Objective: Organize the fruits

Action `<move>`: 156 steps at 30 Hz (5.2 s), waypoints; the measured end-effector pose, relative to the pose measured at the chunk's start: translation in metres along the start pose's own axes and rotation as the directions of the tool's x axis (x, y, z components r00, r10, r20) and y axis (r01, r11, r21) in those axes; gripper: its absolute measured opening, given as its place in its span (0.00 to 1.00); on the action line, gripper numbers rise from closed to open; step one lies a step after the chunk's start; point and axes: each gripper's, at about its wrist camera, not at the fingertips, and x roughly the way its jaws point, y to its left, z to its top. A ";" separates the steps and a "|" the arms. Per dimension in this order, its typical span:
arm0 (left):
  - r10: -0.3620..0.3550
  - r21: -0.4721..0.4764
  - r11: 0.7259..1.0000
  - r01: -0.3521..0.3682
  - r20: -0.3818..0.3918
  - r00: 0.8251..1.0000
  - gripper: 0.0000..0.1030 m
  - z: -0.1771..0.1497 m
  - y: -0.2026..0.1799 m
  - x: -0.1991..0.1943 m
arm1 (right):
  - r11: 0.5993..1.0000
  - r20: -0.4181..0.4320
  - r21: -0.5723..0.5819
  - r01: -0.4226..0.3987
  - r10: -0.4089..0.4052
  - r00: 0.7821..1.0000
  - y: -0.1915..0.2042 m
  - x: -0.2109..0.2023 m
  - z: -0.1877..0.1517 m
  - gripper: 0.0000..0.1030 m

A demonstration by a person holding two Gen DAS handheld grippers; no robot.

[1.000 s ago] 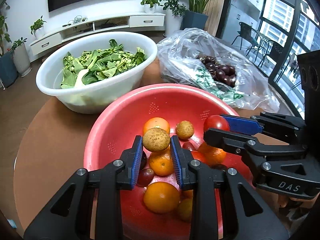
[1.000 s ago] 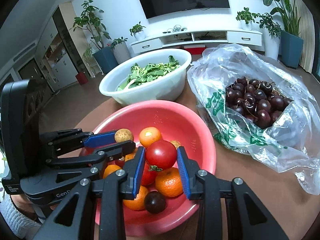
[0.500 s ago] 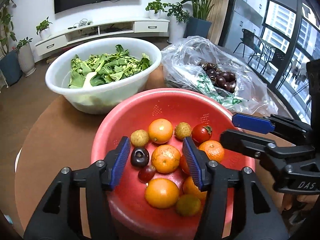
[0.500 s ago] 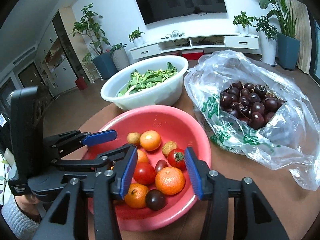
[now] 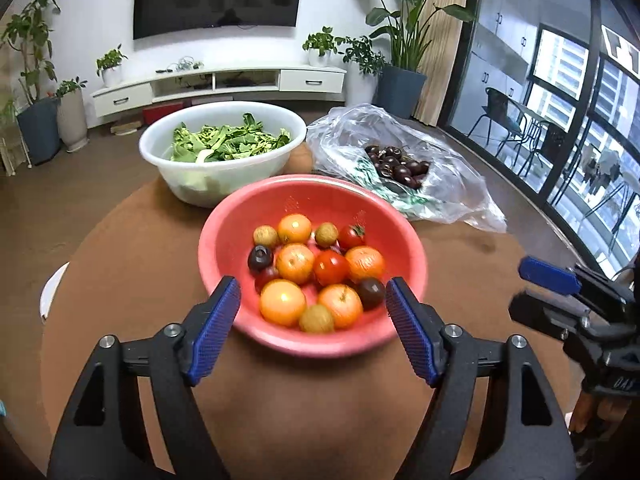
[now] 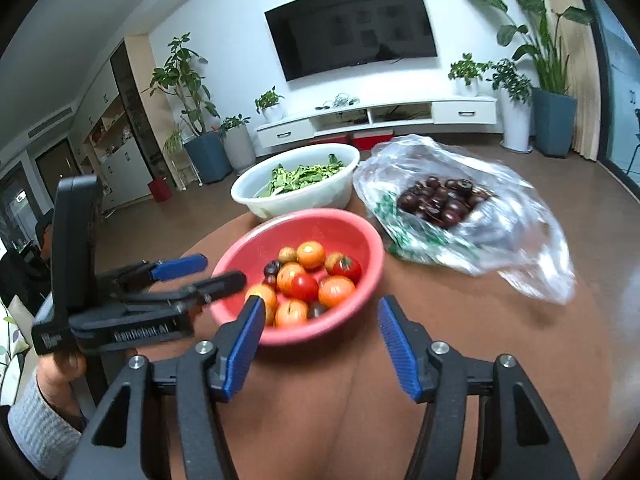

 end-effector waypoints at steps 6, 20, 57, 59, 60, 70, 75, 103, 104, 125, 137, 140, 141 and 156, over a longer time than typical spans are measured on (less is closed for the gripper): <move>0.051 0.047 0.998 -0.052 0.022 0.998 0.81 -0.033 -0.030 -0.042 | 0.999 -0.005 0.007 0.040 -0.040 0.999 0.003 -0.035 -0.045 0.61; 0.079 0.109 0.991 -0.082 0.035 0.996 0.84 -0.091 -0.085 -0.100 | 0.998 -0.020 0.046 0.034 -0.033 0.999 0.010 -0.063 -0.100 0.63; 0.099 0.113 0.988 -0.104 0.047 0.994 0.86 -0.106 -0.097 -0.131 | 0.998 -0.001 0.046 0.037 -0.037 0.999 0.013 -0.077 -0.113 0.66; 0.097 0.110 0.989 -0.101 0.046 0.994 0.86 -0.106 -0.096 -0.132 | 0.998 -0.001 0.042 0.040 -0.040 0.999 0.013 -0.076 -0.113 0.66; 0.097 0.110 0.989 -0.101 0.046 0.994 0.86 -0.105 -0.096 -0.132 | 0.998 -0.003 0.041 0.040 -0.040 0.999 0.013 -0.076 -0.113 0.66; 0.099 0.100 0.990 -0.103 0.044 0.994 0.87 -0.104 -0.091 -0.130 | 0.998 -0.002 0.041 0.040 -0.040 0.999 0.014 -0.078 -0.112 0.66; 0.099 0.101 0.990 -0.103 0.045 0.994 0.87 -0.104 -0.092 -0.129 | 0.998 -0.002 0.041 0.040 -0.040 0.999 0.013 -0.078 -0.113 0.66; 0.126 0.129 0.983 -0.131 0.052 0.991 0.92 -0.107 -0.097 -0.124 | 0.998 -0.002 0.037 0.041 -0.040 0.999 0.013 -0.078 -0.113 0.67; 0.126 0.129 0.983 -0.132 0.050 0.991 0.92 -0.107 -0.097 -0.123 | 0.998 -0.001 0.039 0.041 -0.041 0.999 0.014 -0.078 -0.113 0.67; 0.130 0.127 0.983 -0.135 0.050 0.990 0.92 -0.109 -0.097 -0.124 | 0.998 0.000 0.037 0.041 -0.041 0.999 0.014 -0.078 -0.113 0.67; 0.125 0.123 0.984 -0.130 0.047 0.991 0.92 -0.109 -0.097 -0.125 | 0.998 0.000 0.037 0.041 -0.041 0.999 0.014 -0.078 -0.114 0.67; 0.128 0.124 0.983 -0.132 0.044 0.991 0.92 -0.110 -0.098 -0.125 | 0.998 -0.001 0.038 0.041 -0.041 0.999 0.014 -0.078 -0.114 0.67; 0.127 0.124 0.983 -0.132 0.044 0.991 0.92 -0.111 -0.099 -0.125 | 0.998 0.000 0.038 0.041 -0.041 0.999 0.014 -0.078 -0.114 0.67; 0.016 0.077 0.997 -0.020 0.056 0.998 0.92 -0.112 -0.098 -0.128 | 0.999 -0.002 0.037 0.040 -0.040 0.999 0.014 -0.077 -0.114 0.67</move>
